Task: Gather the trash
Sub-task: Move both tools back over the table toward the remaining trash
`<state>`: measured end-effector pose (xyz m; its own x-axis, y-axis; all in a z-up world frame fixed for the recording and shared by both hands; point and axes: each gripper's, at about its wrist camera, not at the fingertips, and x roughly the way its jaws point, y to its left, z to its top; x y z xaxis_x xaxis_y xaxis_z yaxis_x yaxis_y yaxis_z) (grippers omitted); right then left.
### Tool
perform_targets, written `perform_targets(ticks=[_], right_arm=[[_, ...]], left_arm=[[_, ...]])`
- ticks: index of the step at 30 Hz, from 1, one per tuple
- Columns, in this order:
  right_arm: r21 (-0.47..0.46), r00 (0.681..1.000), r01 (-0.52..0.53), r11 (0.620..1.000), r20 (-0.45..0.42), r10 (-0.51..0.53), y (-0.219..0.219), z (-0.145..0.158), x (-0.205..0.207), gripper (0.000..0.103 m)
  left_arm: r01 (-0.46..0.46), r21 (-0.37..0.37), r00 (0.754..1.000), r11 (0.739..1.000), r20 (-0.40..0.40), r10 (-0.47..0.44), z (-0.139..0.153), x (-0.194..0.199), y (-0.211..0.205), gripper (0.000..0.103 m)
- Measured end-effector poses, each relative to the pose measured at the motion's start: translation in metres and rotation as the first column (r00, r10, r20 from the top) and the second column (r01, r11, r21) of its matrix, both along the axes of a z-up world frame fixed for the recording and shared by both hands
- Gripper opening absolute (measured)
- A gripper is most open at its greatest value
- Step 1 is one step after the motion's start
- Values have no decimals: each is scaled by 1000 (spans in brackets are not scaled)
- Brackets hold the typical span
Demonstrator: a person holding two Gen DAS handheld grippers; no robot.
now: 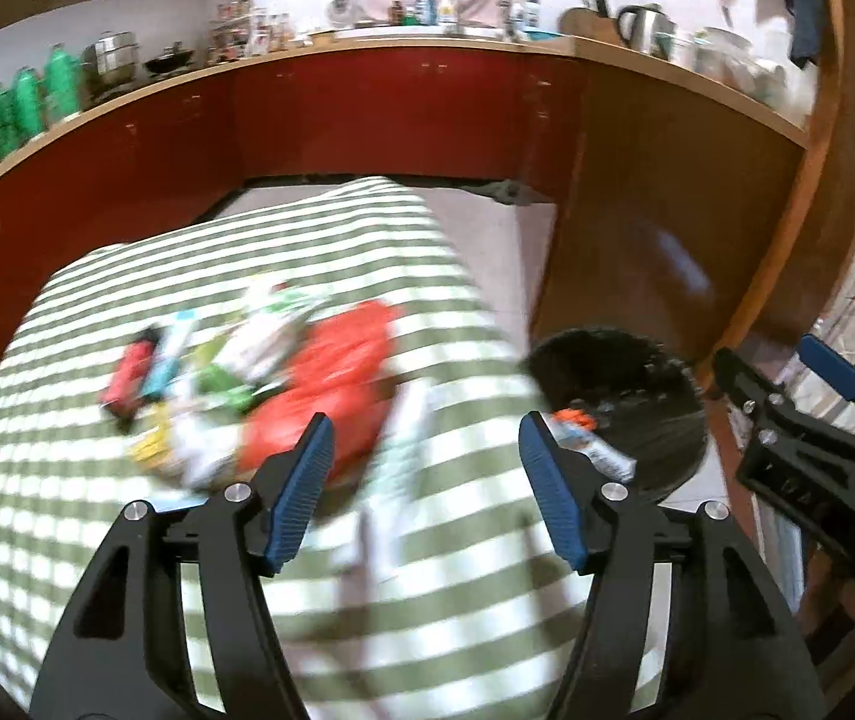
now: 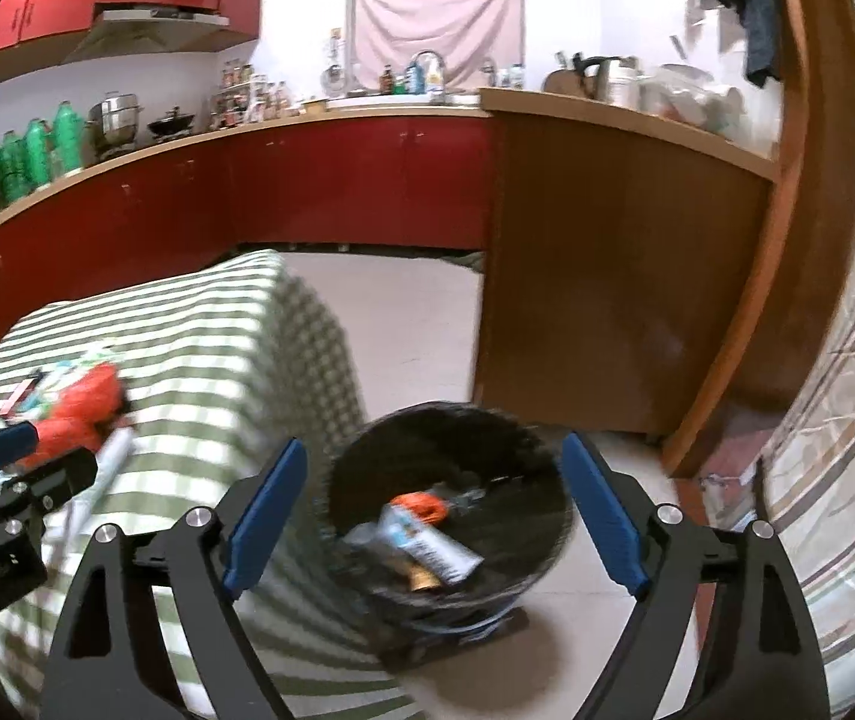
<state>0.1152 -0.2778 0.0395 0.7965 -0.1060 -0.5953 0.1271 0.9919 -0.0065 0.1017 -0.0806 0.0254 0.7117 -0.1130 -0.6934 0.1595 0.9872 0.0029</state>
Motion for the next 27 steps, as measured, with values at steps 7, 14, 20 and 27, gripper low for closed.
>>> perform_targets(ticks=[7,14,20,27], right_arm=[[5,995,-95,995,-18,95,64,3,-3,84],[-12,980,-190,982,-59,189,123,1,2,82],[-37,970,-210,977,-131,203,147,-13,11,72],[-54,959,-211,976,-203,196,161,-26,21,64]], left_arm=[[-137,37,991,990,-1,137,-3,-25,80,67],[-243,35,970,969,-22,244,-9,-39,142,68],[-289,23,956,957,-36,290,-12,-44,172,68],[-283,1,958,959,-55,282,-19,-43,179,69]])
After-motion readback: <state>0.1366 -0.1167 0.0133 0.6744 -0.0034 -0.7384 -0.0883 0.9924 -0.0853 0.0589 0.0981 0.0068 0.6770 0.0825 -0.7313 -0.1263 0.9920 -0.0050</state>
